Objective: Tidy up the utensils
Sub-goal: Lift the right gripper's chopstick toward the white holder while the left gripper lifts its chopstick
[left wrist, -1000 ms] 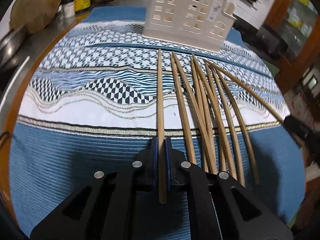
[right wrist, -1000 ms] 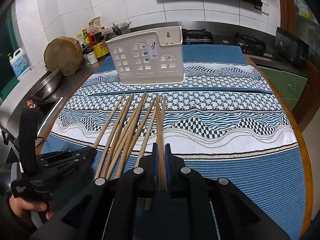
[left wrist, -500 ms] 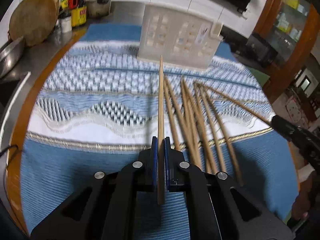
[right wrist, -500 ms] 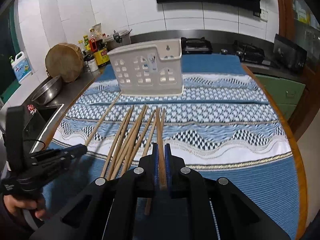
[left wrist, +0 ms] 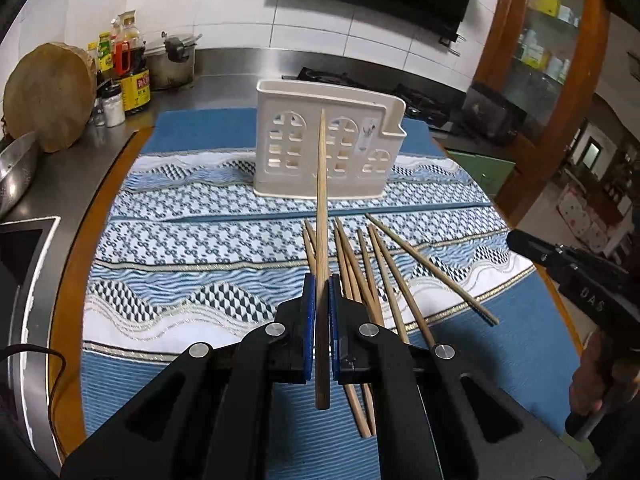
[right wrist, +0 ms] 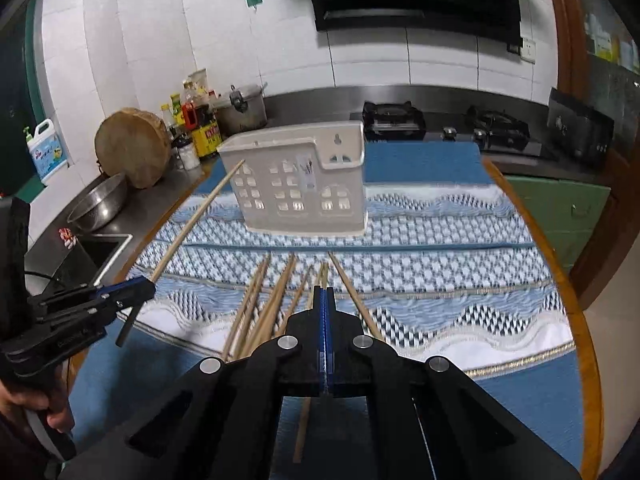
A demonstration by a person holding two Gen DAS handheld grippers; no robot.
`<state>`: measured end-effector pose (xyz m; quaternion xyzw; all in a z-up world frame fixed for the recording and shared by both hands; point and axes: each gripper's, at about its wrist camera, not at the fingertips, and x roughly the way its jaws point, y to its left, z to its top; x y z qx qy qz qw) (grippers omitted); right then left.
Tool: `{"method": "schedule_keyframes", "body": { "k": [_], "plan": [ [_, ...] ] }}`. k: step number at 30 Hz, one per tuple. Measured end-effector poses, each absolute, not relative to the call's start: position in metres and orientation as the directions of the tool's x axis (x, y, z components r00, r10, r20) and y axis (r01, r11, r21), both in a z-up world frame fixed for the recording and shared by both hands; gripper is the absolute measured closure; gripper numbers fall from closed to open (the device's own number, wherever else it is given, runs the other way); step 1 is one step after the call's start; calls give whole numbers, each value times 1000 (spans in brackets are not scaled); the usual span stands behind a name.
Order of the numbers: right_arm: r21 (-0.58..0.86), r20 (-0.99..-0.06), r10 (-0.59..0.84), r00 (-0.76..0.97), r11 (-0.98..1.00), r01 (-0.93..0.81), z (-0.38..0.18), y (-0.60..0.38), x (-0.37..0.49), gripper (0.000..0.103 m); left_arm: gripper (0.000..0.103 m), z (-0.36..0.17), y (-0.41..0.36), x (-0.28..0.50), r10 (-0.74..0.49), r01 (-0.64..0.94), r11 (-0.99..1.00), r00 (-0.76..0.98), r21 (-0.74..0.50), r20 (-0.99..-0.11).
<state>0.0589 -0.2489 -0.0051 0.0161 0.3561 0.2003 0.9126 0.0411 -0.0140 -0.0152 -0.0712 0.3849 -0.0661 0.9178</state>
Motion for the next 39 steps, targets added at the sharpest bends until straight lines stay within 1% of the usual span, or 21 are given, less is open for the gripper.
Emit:
{"method": "schedule_keyframes", "body": {
  "k": [3, 5, 8, 9, 10, 16, 17, 19, 20, 22, 25, 35, 39],
  "plan": [
    [172, -686, 352, 637, 929, -329, -25, -256, 59, 101, 98, -22, -15, 41, -186, 74, 980, 682, -185, -707],
    [164, -706, 335, 624, 934, -316, -36, -263, 59, 97, 98, -27, -17, 40, -194, 77, 978, 673, -193, -714],
    [155, -724, 317, 613, 940, -302, -50, -274, 61, 87, 98, -31, -17, 40, -203, 80, 976, 665, -202, -719],
    [154, -733, 319, 601, 938, -310, -55, -277, 64, 80, 98, -31, -18, 39, -205, 82, 976, 663, -202, -720],
    [153, -738, 321, 594, 936, -316, -59, -278, 65, 76, 98, -32, -18, 39, -201, 82, 977, 661, -197, -723],
    [126, -770, 324, 549, 922, -367, -82, -277, 75, 77, 98, -32, -17, 40, -199, 75, 977, 658, -200, -727],
    [129, -774, 328, 541, 919, -373, -86, -276, 76, 78, 98, -32, -17, 40, -198, 73, 977, 657, -199, -728],
    [147, -779, 349, 521, 910, -388, -92, -275, 81, 84, 98, -32, -17, 41, -195, 71, 978, 654, -197, -731],
    [155, -782, 355, 512, 907, -391, -96, -274, 82, 84, 98, -32, -17, 41, -193, 69, 978, 655, -196, -731],
    [157, -791, 356, 497, 904, -398, -102, -271, 86, 88, 98, -30, -16, 41, -191, 67, 978, 656, -195, -730],
    [141, -800, 340, 495, 907, -396, -108, -268, 90, 89, 98, -27, -14, 42, -187, 67, 979, 661, -191, -727],
    [110, -798, 321, 510, 910, -401, -109, -268, 87, 95, 98, -6, -11, 46, -199, 89, 978, 691, -191, -695],
    [107, -780, 327, 534, 910, -400, -92, -270, 80, 96, 98, 9, -8, 49, -200, 107, 978, 708, -177, -678]
  ]
}}
